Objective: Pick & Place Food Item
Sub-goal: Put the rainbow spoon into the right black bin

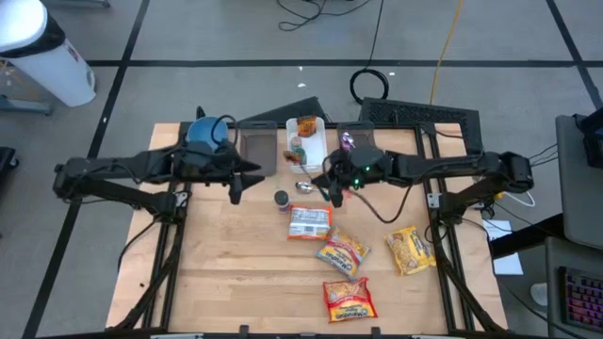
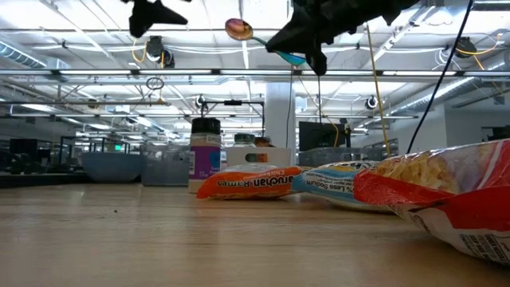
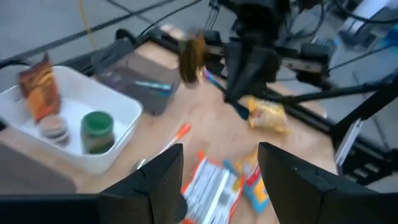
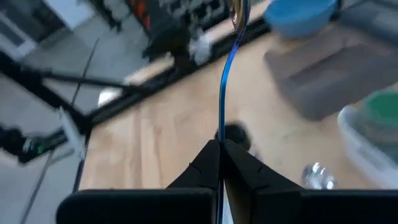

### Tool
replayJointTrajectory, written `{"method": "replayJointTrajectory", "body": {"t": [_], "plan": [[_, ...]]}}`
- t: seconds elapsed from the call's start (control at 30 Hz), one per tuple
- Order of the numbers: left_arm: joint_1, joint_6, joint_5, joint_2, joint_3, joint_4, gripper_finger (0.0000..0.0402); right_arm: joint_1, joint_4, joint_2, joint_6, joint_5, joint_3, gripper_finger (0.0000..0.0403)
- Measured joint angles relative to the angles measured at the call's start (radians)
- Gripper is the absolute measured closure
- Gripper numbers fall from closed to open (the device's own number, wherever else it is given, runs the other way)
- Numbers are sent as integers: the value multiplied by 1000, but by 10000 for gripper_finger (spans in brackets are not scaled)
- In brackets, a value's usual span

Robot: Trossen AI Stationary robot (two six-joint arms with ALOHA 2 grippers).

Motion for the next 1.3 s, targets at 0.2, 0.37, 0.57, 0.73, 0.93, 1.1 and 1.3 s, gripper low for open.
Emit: {"method": "replayJointTrajectory", "body": {"t": [0.2,0.37,0.57,0.73,0.93,1.1,1.3], "plan": [[14,1,10,-40,-108,105,188,-106,-2,-47,-2,18,1,403],[88,17,9,-49,-113,102,188,-203,1,-83,-6,24,1,403],[175,159,-2,-48,-111,104,188,-251,77,-105,-43,148,1,403],[210,278,-30,-42,-111,105,188,-252,62,-107,-84,234,2,403],[235,284,-32,-42,-111,110,188,-283,-109,-106,-118,251,1,403],[244,279,-31,-30,-111,158,188,-329,-208,-107,-178,187,0,403],[245,216,-36,8,-111,325,188,-429,-352,-106,-254,76,0,403]]}}
